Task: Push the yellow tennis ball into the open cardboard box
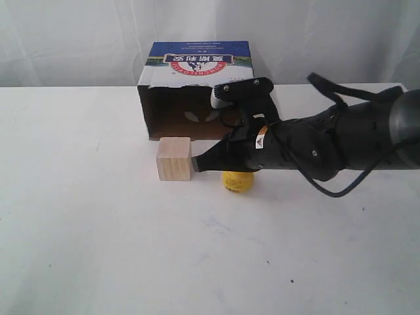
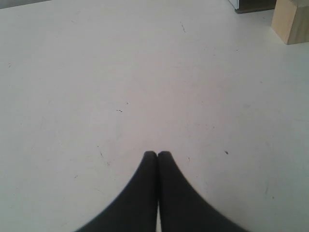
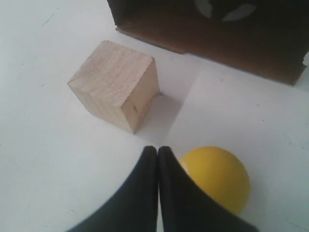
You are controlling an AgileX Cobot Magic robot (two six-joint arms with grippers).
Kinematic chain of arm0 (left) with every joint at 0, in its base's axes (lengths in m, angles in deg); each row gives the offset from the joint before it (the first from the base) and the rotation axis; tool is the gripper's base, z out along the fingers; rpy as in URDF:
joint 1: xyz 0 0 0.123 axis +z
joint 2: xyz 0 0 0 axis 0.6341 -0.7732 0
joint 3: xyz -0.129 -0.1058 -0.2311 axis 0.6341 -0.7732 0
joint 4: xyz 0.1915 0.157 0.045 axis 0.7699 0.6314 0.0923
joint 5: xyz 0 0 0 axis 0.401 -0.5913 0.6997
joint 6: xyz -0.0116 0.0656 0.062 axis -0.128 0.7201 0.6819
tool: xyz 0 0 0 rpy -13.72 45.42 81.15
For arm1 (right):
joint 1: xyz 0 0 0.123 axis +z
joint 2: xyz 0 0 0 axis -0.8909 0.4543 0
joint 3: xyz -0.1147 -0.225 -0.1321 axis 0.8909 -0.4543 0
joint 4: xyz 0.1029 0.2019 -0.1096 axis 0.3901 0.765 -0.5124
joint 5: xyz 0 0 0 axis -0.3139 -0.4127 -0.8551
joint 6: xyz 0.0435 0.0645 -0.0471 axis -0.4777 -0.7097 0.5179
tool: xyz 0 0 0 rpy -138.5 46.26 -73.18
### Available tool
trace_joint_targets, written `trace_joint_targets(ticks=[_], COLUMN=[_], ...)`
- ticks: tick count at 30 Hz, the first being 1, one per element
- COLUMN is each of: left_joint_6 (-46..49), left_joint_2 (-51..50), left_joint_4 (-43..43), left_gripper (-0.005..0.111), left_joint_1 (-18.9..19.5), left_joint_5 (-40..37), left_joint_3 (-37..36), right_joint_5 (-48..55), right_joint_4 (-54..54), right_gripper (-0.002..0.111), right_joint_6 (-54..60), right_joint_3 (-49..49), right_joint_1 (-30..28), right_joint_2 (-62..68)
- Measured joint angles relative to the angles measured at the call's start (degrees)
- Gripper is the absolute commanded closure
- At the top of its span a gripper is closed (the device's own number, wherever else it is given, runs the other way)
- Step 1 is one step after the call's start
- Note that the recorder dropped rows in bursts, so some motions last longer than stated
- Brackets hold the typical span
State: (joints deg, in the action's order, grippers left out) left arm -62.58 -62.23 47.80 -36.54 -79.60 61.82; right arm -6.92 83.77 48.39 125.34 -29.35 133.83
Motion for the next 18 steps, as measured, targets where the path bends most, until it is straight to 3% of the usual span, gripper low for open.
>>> trace_joint_targets(ticks=[7,18], left_joint_6=[0.0,0.0], left_joint_2=[0.0,0.0], left_joint_4=[0.0,0.0], left_gripper=[0.107,0.107], left_joint_1=[0.0,0.0], left_joint_5=[0.0,0.0], left_joint_3=[0.0,0.0], right_joint_5=[2.9,-19.4], right_joint_4=[-2.3,-3.4], right_gripper=[0.108,0.108], right_joint_6=[0.0,-1.5], right_joint_3=[0.0,0.4], right_joint_1=[-0.8,-11.9], right_joint_2=[0.3,9.7])
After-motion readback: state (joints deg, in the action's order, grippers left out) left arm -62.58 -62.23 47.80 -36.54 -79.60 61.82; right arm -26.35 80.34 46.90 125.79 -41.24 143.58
